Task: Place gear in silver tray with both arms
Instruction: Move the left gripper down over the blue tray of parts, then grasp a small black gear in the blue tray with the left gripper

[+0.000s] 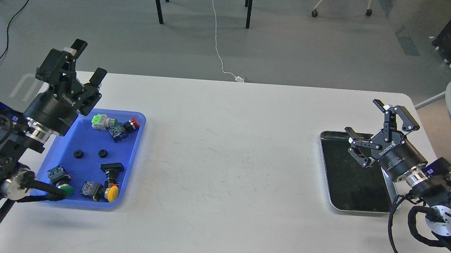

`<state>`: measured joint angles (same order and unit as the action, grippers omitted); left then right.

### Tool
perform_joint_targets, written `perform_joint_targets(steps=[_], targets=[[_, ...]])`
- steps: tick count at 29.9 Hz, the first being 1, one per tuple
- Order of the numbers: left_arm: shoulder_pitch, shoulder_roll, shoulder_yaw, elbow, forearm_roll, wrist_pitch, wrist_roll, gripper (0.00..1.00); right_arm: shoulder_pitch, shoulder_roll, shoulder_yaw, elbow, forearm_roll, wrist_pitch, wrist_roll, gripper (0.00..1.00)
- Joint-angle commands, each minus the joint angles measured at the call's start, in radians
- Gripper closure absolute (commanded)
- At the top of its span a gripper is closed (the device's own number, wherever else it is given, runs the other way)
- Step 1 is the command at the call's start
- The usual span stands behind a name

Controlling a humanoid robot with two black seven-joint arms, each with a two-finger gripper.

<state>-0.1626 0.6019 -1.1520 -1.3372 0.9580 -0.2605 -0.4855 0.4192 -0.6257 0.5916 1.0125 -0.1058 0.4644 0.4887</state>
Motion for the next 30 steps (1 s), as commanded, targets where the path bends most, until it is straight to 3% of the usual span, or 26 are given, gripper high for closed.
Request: perform_joint_targets(steps=[1,5,8,13,17,24,30], targets=[[-0.003,0.181,0.057,-0.002,0.235,-0.069,-0.003,0.02,0.006,0.000,-0.001,0.008,-0.002,0.000,0.000,0.01],[-0.020,0.378,0.147,0.010,0.583,-0.066,-0.003,0.02,0.010,0.001,-0.001,0.008,-0.003,0.000,0.000,0.01],[-0.035,0.430,0.198,0.016,0.798,-0.056,-0.003,0.02,0.010,0.004,-0.003,0.006,-0.005,-0.001,0.000,0.01],[-0.080,0.409,0.248,0.068,1.077,-0.043,-0.003,0.02,0.010,0.006,-0.003,0.008,-0.006,-0.001,0.000,0.01],[-0.201,0.355,0.351,0.147,1.205,-0.042,-0.003,0.03,0.010,0.001,0.000,0.011,-0.009,-0.001,0.000,0.01],[-0.409,0.315,0.661,0.271,1.216,-0.003,-0.003,0.04,0.006,0.001,0.001,0.011,-0.009,-0.001,0.000,0.01],[-0.448,0.274,0.721,0.352,1.216,0.007,-0.003,0.08,0.004,0.001,0.002,0.011,-0.009,-0.001,0.000,0.01]])
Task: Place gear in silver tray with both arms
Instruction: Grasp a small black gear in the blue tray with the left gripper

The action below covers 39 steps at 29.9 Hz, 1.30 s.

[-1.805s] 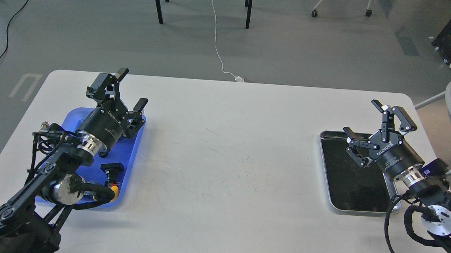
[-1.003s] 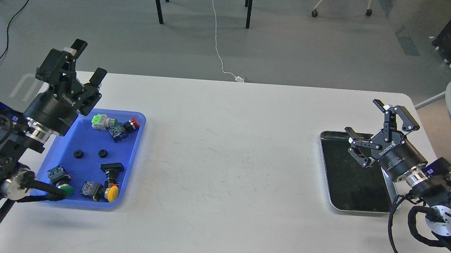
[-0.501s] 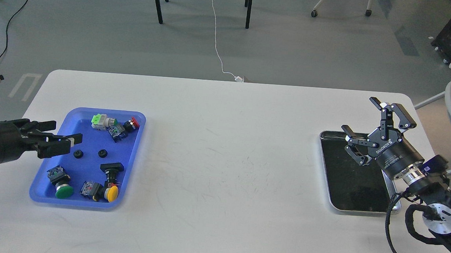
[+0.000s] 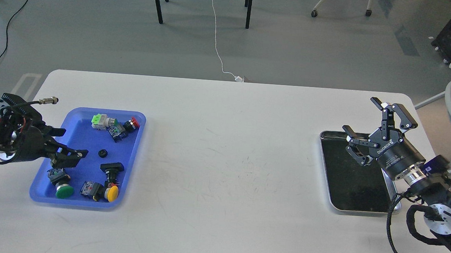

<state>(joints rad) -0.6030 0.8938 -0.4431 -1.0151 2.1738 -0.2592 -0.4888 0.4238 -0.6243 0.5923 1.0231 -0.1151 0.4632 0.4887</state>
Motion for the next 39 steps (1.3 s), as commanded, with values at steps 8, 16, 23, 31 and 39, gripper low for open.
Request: perform_joint_targets(steps=[8,16,23,31,39], targets=[[-0.008,-0.046,0.040,0.056,0.008,0.008,0.000,0.24,0.000,0.000,0.001,-0.001,0.000,0.000,0.000,0.01],[-0.009,-0.075,0.040,0.099,0.008,0.012,0.000,0.49,0.000,0.000,0.003,-0.001,0.000,-0.002,0.000,0.01],[-0.006,-0.076,0.043,0.104,0.008,0.020,0.000,0.64,0.001,-0.002,0.008,0.000,0.000,-0.002,0.000,0.01],[-0.006,-0.072,0.046,0.107,0.008,0.028,0.000,0.85,0.001,-0.002,0.009,0.000,0.000,-0.002,0.000,0.01],[-0.023,-0.061,0.044,0.050,0.008,0.040,0.000,0.87,0.004,0.002,0.011,-0.001,0.000,-0.005,0.000,0.01]])
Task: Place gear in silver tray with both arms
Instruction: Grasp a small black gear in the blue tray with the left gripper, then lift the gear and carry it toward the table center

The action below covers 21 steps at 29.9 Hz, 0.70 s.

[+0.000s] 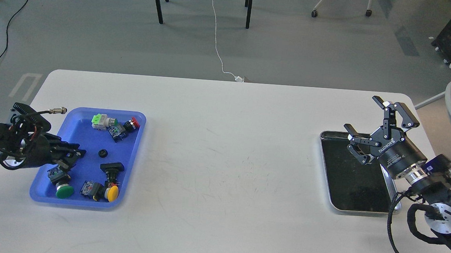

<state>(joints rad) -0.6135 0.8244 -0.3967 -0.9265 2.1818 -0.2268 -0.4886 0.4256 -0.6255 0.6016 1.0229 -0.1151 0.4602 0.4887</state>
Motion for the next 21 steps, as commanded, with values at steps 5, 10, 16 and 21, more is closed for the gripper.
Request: perform_joint_targets(steps=[5,10,16,21], targets=[[-0.109,0.096,-0.004,-0.149,0.000,-0.002,0.000,0.86,0.002,0.003,0.001,-0.001,0.000,-0.003,0.000,0.01],[-0.222,0.098,-0.002,-0.271,0.000,-0.054,0.000,0.86,0.004,0.003,0.001,-0.001,0.000,-0.003,0.000,0.01],[-0.353,-0.095,0.022,-0.330,0.000,-0.224,0.000,0.86,0.005,0.000,0.001,0.000,0.000,-0.003,0.000,0.01],[-0.466,-0.263,0.157,-0.299,0.000,-0.261,0.000,0.85,0.002,-0.019,0.003,0.002,0.000,-0.003,0.000,0.01]])
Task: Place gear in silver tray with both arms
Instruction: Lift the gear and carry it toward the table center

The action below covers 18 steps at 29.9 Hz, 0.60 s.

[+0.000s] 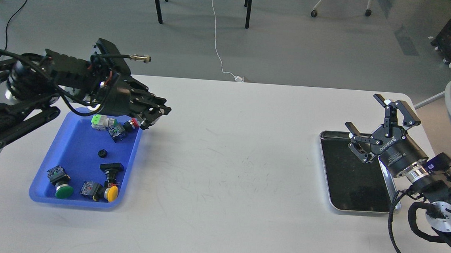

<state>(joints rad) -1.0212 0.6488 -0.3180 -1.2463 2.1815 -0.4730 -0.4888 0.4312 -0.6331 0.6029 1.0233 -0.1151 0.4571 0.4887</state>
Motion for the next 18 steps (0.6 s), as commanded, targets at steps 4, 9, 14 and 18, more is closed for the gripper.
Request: perform_joint_targets(steps=[4,9,14,18], targets=[[-0.115,-0.230,0.180,0.108,0.000,-0.016,0.000,0.85,-0.009,-0.014,0.005,0.012,0.002,0.000,0.000,0.01],[-0.134,-0.414,0.232,0.266,0.000,-0.016,0.000,0.85,-0.011,-0.023,0.006,0.012,0.000,0.000,0.000,0.01],[-0.142,-0.554,0.286,0.364,0.000,-0.016,0.000,0.85,-0.014,-0.034,0.006,0.012,0.002,0.000,0.000,0.01],[-0.135,-0.623,0.297,0.383,0.000,-0.016,0.000,0.85,-0.016,-0.042,0.008,0.012,0.002,0.000,0.000,0.01]])
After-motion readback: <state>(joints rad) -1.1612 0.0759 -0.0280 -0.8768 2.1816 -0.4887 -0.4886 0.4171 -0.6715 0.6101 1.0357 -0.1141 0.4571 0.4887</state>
